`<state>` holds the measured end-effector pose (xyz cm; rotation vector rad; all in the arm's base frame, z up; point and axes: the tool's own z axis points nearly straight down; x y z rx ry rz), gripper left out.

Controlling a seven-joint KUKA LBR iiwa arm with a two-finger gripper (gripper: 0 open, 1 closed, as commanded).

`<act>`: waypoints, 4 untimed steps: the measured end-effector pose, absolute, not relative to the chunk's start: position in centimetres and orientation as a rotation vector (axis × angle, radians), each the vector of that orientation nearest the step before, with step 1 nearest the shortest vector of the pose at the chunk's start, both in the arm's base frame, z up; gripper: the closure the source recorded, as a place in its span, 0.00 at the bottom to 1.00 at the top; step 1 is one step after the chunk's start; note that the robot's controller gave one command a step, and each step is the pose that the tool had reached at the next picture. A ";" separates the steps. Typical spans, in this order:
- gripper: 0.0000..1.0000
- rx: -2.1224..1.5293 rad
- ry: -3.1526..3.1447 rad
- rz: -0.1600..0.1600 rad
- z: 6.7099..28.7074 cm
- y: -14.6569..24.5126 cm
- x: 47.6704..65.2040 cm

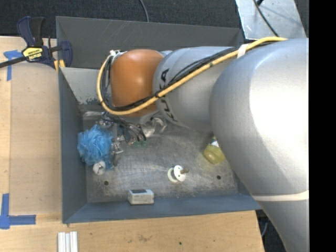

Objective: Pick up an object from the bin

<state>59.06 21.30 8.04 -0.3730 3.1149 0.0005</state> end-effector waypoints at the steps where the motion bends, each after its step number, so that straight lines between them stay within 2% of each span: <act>1: 0.00 -0.801 3.031 0.000 8.7 21.9 59.1; 2: 1.00 -1.131 2.929 -0.002 9.2 23.6 57.4; 3: 1.00 -1.130 2.930 -0.001 9.2 23.6 57.4; 4: 1.00 -1.035 2.963 0.001 20.8 23.7 58.2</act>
Offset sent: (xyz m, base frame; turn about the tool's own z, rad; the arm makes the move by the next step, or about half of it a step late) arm -0.0184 0.0241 0.0105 -0.5021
